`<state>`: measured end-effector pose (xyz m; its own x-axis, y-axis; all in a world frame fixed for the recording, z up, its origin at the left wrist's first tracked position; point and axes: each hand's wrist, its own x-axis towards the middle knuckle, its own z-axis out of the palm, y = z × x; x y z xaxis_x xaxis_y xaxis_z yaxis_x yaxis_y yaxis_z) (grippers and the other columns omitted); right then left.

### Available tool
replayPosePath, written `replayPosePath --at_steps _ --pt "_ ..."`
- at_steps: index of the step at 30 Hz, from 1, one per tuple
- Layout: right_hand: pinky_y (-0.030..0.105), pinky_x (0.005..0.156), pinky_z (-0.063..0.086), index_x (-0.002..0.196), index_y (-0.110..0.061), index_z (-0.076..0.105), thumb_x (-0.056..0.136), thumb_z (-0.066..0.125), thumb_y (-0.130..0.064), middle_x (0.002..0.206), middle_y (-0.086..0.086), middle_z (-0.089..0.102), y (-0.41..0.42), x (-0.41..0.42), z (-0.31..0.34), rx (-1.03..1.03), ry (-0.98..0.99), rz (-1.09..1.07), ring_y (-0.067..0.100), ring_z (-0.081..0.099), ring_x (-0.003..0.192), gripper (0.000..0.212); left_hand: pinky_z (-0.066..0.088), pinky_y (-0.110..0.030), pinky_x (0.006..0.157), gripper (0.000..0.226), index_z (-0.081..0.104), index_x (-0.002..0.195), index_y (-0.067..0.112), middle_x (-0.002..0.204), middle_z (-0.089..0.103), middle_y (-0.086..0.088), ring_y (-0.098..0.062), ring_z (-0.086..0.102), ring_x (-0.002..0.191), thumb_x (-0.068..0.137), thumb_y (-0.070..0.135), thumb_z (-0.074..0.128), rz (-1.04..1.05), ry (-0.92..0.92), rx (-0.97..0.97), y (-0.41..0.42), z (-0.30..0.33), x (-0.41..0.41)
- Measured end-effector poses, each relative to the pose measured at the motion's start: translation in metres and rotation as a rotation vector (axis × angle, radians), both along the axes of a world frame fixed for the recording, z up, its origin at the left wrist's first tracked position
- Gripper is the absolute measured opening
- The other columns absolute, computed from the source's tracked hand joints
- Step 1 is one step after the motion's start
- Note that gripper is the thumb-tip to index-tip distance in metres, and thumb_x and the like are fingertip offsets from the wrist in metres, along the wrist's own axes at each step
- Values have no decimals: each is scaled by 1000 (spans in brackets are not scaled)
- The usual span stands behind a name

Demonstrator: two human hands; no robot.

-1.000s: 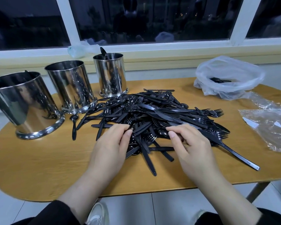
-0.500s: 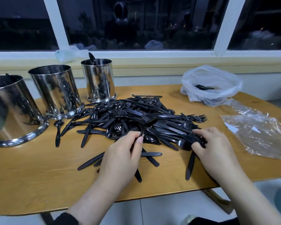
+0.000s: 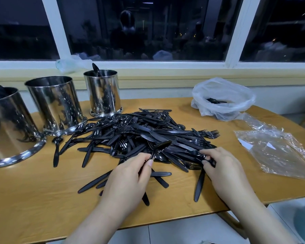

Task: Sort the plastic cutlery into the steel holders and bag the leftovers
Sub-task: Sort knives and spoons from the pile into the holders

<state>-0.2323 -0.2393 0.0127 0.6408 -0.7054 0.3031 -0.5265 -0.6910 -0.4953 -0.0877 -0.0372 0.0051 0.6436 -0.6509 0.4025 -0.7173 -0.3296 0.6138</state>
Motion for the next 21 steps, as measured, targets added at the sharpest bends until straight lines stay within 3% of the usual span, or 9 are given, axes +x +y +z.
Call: replayPosePath --at_steps 5,9,13,17,21 --pt "14 71 31 113 -20 74 98 63 -14 95 -16 55 3 2 7 -47 -67 23 4 49 87 20 39 -15 62 25 64 111 34 77 61 21 2 57 81 102 44 43 -2 39 -20 0 3 -1" --pt "5 65 36 94 -27 71 92 68 -10 85 -13 62 1 -3 46 9 -355 -4 1 56 77 17 44 -19 67 27 62 110 37 81 64 19 -1 60 87 100 48 39 -7 93 -48 1 6 -2" --pt "15 66 47 89 -19 74 93 69 -8 74 -6 70 7 3 71 460 -684 99 3 58 64 12 43 -14 67 23 65 101 36 78 64 32 6 59 80 105 37 43 -1 195 -104 2 13 -3" --pt "32 73 52 90 -7 69 93 64 0 68 -1 64 19 23 63 875 -815 181 11 57 64 9 48 -19 67 30 65 86 43 84 67 21 -3 61 75 104 38 42 -34 313 -124 -4 20 -3" --pt "32 74 55 91 -6 66 93 64 1 74 5 64 35 47 54 1016 -854 225 18 59 70 7 58 -25 82 27 67 108 45 97 73 23 0 70 90 108 33 43 -110 468 -173 -24 31 -6"
